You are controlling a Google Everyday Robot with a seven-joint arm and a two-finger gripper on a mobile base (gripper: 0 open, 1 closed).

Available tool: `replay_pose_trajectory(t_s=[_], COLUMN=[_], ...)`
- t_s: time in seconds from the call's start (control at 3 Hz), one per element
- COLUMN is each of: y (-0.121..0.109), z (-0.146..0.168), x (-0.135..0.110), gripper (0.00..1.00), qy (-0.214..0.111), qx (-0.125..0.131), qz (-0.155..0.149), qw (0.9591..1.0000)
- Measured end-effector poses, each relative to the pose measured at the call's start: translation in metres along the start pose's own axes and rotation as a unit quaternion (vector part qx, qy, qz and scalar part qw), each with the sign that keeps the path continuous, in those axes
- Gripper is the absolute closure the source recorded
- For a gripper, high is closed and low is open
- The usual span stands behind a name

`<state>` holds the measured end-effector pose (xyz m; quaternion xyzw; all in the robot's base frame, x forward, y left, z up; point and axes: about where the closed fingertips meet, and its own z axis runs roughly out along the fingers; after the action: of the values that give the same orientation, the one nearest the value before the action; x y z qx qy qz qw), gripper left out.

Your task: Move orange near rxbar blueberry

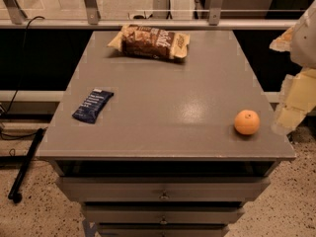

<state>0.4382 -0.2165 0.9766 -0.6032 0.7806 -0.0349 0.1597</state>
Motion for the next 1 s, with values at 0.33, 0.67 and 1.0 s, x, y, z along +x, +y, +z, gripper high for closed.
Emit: replay_pose_trajectory(t_s=[0.33, 0.67, 1.0], y=[0.0, -0.003, -0.004], z=[0.002, 0.02, 0.066], x=[0.0, 0.002, 0.015], gripper=[0.0, 0.0, 0.0], qy=[-0.003, -0.029, -0.068], qx=[-0.001, -0.007, -0.032], qz=[-0.001, -0.006, 0.027], qw=[1.0, 0.9995, 0.9968])
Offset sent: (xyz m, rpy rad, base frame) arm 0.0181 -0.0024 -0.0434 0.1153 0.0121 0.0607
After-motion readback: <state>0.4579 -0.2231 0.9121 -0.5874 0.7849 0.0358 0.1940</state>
